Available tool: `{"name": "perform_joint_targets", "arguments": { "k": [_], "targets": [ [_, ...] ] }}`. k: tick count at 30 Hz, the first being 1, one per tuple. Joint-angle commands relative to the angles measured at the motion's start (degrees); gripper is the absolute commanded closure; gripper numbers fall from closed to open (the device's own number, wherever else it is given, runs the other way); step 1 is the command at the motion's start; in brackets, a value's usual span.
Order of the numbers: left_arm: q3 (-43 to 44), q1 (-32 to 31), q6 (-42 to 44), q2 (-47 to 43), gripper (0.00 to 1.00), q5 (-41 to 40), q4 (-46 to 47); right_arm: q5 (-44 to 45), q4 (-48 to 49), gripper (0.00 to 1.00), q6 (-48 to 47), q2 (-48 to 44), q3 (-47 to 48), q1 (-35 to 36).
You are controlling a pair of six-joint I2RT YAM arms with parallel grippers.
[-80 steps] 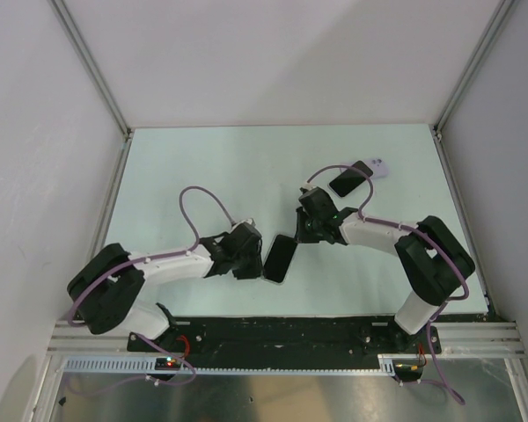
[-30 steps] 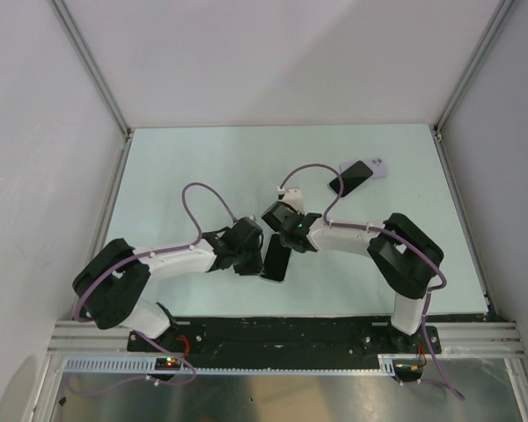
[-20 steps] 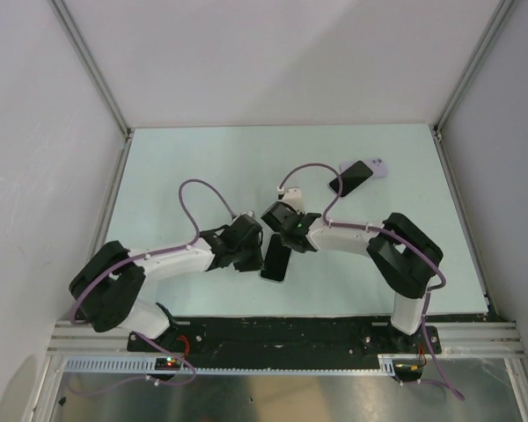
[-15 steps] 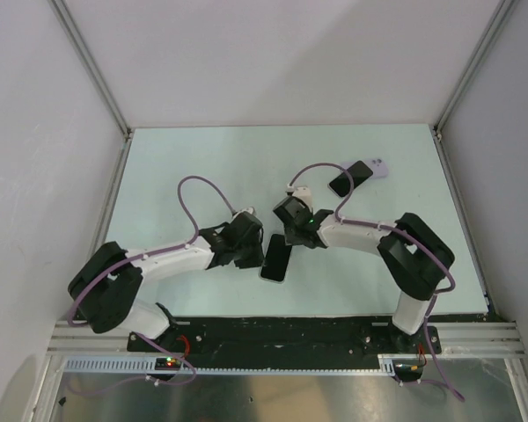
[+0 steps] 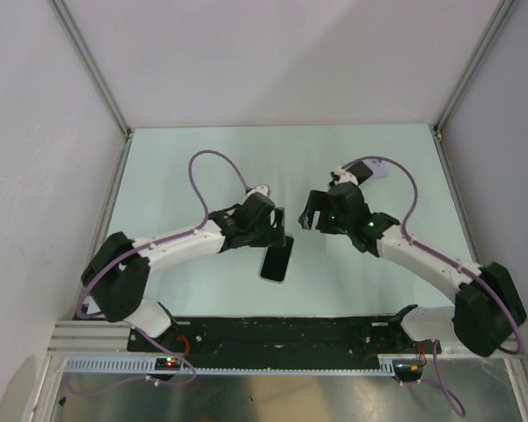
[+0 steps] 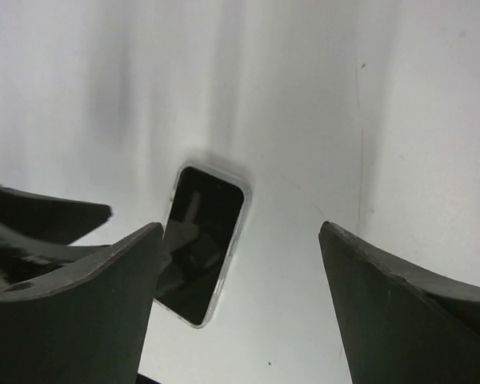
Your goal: Put the phone into the phone case
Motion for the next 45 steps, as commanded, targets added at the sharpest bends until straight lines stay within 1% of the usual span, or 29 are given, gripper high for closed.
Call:
{"name": "perform_joint_targets", "arguments": {
  "k": [1, 3, 7, 14, 18, 20, 22, 27, 28, 30, 32, 34, 38, 45],
  "targets": [
    [6.1, -1.9, 5.7, 6.3, 0.03, -2.5, -1.3, -0.2, 2.6, 0.14, 1.9, -6.7, -3.6, -3.2],
    [8.1, -2.7, 6.6, 8.8, 0.01, -2.5, -1.7, 0.2, 2.5, 0.13, 1.9, -9.0, -4.9, -4.3],
    [11.9, -3.8, 8.1, 13.9, 0.00, -2.9, -3.2, -0.3, 2.1, 0.11, 1.9, -12.7, -7.3, -6.3],
    [15.7, -5.3, 9.4, 19.2, 0.00, -3.7, -4.9, -2.9, 2.3, 0.10, 1.6, -16.6, -10.9, -9.7],
    [16.3, -5.4, 8.8, 21.1, 0.04, -4.7, -5.7, -3.7, 2.4, 0.10, 1.3, -17.6, -11.9, -10.3],
    [16.4, -5.4, 8.6, 21.8, 0.09, -5.4, -6.0, -3.8, 2.5, 0.10, 1.3, -18.2, -12.5, -10.5],
    [16.5, -5.4, 8.5, 22.3, 0.16, -6.5, -6.5, -4.0, 2.7, 0.11, 1.4, -18.7, -13.0, -10.6],
    [17.2, -5.3, 9.1, 23.4, 0.43, -8.9, -7.8, -4.4, 2.7, 0.11, 1.3, -19.5, -13.6, -10.7],
    [17.3, -4.9, 9.3, 23.4, 0.50, -9.4, -8.0, -4.4, 2.7, 0.11, 1.3, -19.7, -13.7, -10.8],
    [17.5, -3.5, 9.9, 23.0, 0.60, -9.7, -8.1, -4.5, 2.8, 0.12, 1.3, -20.0, -13.9, -10.8],
    [17.7, -1.0, 11.1, 22.6, 0.67, -9.5, -8.1, -4.6, 3.0, 0.11, 1.1, -20.0, -13.9, -10.9],
    [18.7, 2.0, 13.3, 22.5, 0.69, -9.0, -8.1, -4.7, 3.0, 0.11, 1.0, -19.5, -13.9, -11.1],
    [22.8, 8.2, 18.3, 23.4, 0.71, -7.7, -8.1, -4.3, 2.7, 0.12, 0.8, -19.3, -14.0, -11.4],
    [26.9, 18.5, 22.8, 26.1, 0.71, -3.3, -8.1, -4.2, 2.5, 0.11, 0.3, -17.6, -14.0, -14.0]
  ]
}}
